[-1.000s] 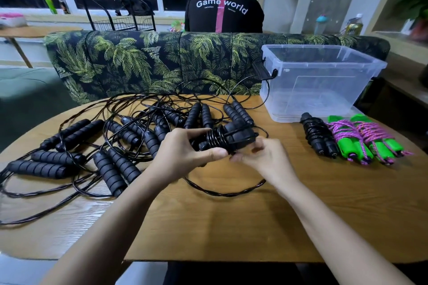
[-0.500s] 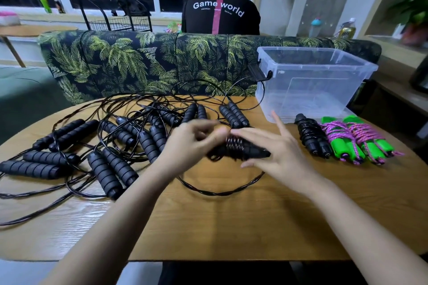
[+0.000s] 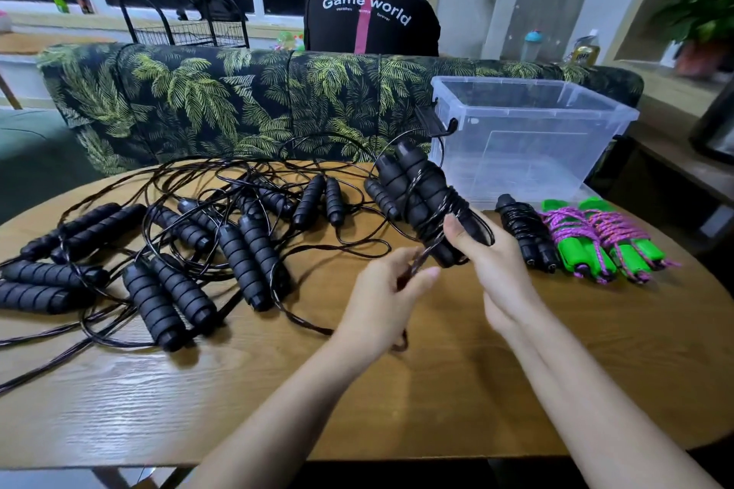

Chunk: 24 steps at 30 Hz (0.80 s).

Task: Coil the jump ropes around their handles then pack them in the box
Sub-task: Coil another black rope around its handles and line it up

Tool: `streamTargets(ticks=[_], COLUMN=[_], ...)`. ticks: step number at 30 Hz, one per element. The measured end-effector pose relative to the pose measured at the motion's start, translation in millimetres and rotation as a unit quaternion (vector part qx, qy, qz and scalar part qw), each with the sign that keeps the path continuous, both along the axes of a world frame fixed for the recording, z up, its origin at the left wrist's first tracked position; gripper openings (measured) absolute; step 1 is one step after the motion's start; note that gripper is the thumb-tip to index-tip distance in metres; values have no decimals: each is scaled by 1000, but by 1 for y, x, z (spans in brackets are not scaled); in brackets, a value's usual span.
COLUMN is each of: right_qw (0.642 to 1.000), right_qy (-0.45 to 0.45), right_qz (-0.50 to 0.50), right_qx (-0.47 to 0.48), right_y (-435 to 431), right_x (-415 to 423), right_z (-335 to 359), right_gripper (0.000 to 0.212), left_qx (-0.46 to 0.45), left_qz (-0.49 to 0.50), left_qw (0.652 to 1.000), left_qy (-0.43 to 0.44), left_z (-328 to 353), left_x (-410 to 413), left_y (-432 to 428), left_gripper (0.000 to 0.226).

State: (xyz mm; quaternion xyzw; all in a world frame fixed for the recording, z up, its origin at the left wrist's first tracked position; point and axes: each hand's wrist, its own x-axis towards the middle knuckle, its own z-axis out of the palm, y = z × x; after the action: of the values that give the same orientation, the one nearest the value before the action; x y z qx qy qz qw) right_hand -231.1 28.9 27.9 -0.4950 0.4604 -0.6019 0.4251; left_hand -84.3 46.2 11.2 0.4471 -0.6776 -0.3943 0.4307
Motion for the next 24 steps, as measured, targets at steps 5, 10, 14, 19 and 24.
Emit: streamTargets(ticks=[5, 10, 14, 19, 24], right_qw=[999, 992, 984, 975, 994], right_qy=[-13, -58, -117, -179, -45], right_qz=[5, 7, -21, 9, -23], right_qx=[38, 110, 134, 134, 96], right_y=[-1, -5, -11, -21, -37], right_x=[-6, 0, 10, 23, 28], right_z=[-13, -32, -41, -42, -36], right_gripper=[32, 48, 49, 45, 49], left_qx=[-223, -121, -80, 44, 174], left_qz=[138, 104, 96, 5, -60], left_qw=[956, 981, 985, 999, 957], left_qy=[-129, -113, -120, 19, 223], left_z=[6, 0, -15, -27, -20], left_x=[29, 38, 30, 22, 27], left_y=[-39, -63, -66, -78, -93], left_gripper=[26, 31, 25, 27, 34])
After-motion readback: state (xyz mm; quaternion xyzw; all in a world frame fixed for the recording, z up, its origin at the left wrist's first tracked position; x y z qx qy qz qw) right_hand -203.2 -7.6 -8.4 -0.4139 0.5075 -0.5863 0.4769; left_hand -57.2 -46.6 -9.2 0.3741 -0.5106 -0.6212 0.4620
